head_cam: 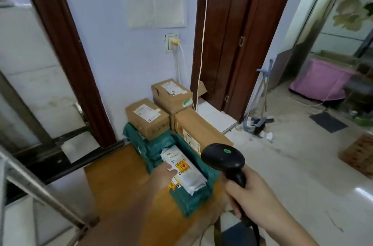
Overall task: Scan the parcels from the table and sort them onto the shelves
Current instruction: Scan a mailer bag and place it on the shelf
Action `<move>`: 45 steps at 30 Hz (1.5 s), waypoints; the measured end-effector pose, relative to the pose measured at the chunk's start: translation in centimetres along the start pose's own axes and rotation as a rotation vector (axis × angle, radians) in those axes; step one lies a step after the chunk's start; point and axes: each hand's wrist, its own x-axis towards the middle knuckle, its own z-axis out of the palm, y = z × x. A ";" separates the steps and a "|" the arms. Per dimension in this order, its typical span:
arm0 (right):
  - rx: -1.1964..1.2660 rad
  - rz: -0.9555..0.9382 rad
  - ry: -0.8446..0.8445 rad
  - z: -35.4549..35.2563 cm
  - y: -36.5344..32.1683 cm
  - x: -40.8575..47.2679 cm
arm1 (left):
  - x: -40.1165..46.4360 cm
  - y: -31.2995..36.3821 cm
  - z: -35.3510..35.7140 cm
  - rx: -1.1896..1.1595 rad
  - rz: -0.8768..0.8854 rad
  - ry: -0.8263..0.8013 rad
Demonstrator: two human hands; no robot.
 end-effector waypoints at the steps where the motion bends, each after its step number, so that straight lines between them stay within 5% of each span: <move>1: 0.005 0.012 -0.012 0.0 0.3 1.0 | 0.7 -0.1 1.1 -0.067 -0.049 0.003; 12: 0.008 0.224 0.012 0.5 3.3 8.9 | 8.6 0.8 8.3 -0.666 -0.512 0.073; 20: -0.084 0.292 0.033 -0.1 5.5 11.6 | 11.0 2.4 11.0 -0.339 -0.761 0.231; 27: 0.001 0.284 0.007 -2.2 5.6 13.0 | 10.2 4.3 12.4 -0.227 -0.778 0.250; 34: 0.024 0.283 -0.055 -2.8 6.1 13.6 | 11.8 3.5 11.7 -0.479 -0.848 0.253; 45: -0.039 0.187 -0.124 -2.1 5.2 14.0 | 7.7 -0.6 9.6 -0.727 -0.573 0.198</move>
